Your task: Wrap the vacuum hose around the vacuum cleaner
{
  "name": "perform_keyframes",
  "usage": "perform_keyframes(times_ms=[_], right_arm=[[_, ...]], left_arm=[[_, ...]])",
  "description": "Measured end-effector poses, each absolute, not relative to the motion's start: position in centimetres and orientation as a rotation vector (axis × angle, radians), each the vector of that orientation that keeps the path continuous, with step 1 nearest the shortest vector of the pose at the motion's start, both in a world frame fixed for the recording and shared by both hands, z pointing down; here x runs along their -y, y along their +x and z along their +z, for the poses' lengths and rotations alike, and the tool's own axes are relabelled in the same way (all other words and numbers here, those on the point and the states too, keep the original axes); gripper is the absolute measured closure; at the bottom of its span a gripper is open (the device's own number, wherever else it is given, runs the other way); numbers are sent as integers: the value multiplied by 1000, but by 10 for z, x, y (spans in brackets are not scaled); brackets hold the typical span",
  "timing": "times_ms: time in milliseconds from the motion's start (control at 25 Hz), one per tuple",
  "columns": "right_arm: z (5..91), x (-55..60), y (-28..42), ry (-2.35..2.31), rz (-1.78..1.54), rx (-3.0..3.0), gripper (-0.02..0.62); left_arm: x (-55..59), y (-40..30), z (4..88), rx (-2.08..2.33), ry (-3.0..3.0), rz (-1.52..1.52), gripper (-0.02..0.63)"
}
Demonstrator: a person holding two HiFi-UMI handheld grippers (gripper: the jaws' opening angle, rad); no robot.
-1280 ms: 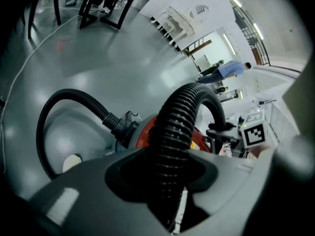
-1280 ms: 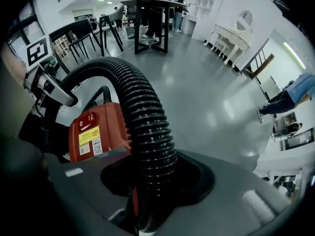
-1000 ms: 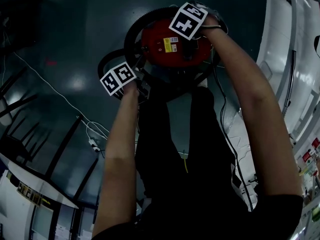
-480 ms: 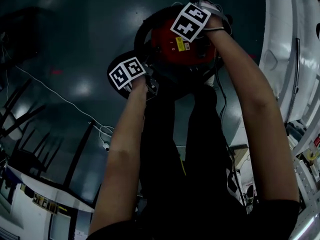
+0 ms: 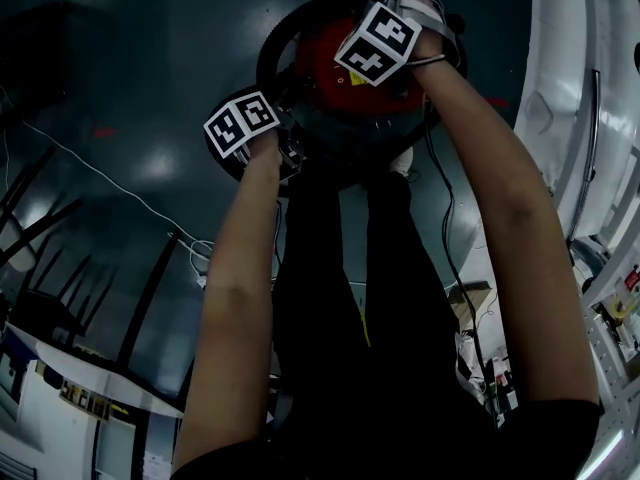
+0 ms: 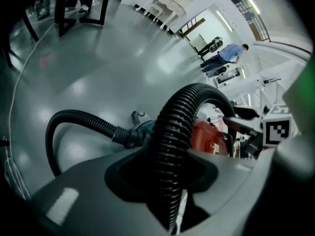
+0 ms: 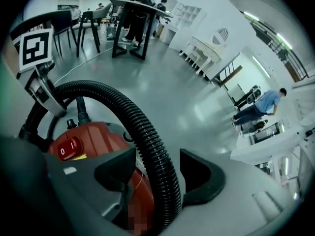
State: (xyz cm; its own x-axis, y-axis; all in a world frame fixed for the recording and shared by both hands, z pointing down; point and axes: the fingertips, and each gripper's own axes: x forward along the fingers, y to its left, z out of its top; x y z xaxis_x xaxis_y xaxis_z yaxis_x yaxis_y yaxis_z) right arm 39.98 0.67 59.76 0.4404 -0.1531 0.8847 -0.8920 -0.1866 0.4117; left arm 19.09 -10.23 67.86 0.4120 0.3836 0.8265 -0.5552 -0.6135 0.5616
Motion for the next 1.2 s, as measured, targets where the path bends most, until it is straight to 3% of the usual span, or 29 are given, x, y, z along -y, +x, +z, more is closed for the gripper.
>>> perform_keyframes(times_ms=[160,400,640,960,1200], right_arm=[[587,14,386,1616,800,1027,301],[571,39,365,1744,818,1104,389],[576,51,329,1751,857,1200,388],[592,44,346,1702,826,1205,365],[592,54,321,1765,913,1237,368]], left_arm=[[101,185,678,159,1780,1349,442],[112,194,680,193,1766,1339,440],[121,206,678,225,1782,1317,440],[115,196,681,209,1774,1315,440],[136,196,681,336,1716,1199,443]])
